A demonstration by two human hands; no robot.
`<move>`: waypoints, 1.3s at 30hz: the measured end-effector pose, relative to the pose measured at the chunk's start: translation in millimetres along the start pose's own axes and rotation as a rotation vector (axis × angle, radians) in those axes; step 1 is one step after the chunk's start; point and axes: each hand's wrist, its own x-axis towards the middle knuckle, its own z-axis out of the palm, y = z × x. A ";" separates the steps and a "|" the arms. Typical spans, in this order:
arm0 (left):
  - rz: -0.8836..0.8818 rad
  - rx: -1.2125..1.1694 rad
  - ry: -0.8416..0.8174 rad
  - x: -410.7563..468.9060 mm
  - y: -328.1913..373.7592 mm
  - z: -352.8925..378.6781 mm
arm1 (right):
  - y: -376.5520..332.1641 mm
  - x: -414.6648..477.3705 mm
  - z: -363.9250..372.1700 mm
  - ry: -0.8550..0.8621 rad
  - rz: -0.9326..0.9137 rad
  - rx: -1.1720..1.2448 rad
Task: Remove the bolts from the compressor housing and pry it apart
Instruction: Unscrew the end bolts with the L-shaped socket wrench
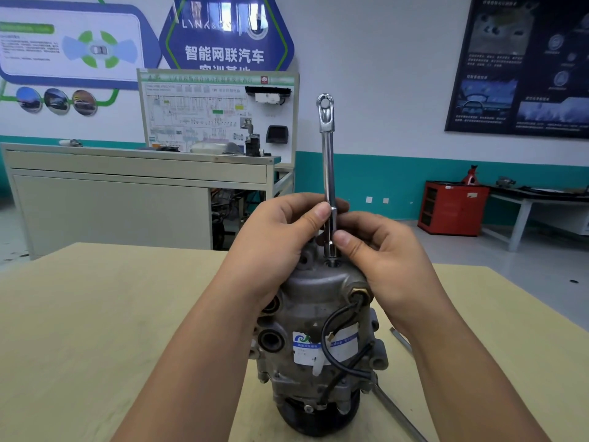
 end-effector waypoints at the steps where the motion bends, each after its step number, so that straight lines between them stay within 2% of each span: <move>1: 0.006 0.010 0.008 0.5 -0.6 -0.2 | 0.1 0.2 -0.1 0.001 0.005 0.010; 16: 0.030 0.116 0.069 3.2 -4.3 -1.4 | -1.0 -0.6 -2.5 -0.030 0.004 0.035; 24: 0.039 0.111 0.109 2.2 -3.8 0.1 | -3.3 -0.8 -0.8 -0.034 -0.007 -0.043; 31: 0.026 0.064 0.088 3.5 -4.5 -0.7 | -3.5 -1.6 -0.2 -0.007 -0.003 -0.030; 39: 0.003 0.023 -0.015 -0.2 0.2 -0.9 | -5.7 -1.2 1.0 -0.019 -0.010 -0.016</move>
